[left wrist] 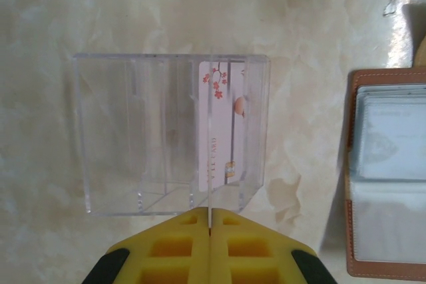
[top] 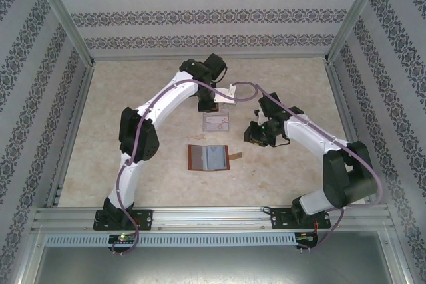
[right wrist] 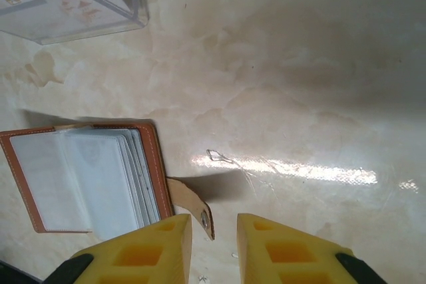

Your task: Take the credit cards out of the card holder

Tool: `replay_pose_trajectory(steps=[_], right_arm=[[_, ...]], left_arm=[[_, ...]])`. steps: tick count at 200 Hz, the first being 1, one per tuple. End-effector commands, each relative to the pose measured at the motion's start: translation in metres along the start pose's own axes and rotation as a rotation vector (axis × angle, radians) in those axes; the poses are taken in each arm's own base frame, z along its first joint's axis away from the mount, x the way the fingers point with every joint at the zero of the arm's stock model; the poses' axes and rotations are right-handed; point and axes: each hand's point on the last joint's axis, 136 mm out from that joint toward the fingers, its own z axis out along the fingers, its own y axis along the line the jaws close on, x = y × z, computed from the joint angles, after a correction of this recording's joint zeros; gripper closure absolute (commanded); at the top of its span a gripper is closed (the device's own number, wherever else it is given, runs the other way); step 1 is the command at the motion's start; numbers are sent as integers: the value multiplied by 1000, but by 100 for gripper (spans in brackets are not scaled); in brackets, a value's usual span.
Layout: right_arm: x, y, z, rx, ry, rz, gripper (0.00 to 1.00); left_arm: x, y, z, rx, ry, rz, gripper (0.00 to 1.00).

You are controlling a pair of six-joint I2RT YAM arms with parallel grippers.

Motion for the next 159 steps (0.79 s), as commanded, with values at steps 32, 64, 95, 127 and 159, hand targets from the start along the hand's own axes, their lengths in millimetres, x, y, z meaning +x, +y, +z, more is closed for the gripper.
replay_pose_trajectory(steps=[32,64,95,127,159], right_arm=[[10,-15,-11,32,-24,48,73],[15,-17,-10,36,-21,52,73],[15,-18,-10,38,-21,54,73],[16,-18,-8,33,-21,60,73],[17,-19,-7,32,-21,66,73]], left_arm=[[15,-6,20,61,104,43,100],[15,-9,30,95,113,29,100],[16,-13,36,119,124,25,100],[20,-16,43,137,146,28,100],[19,-17,47,143,140,28,99]])
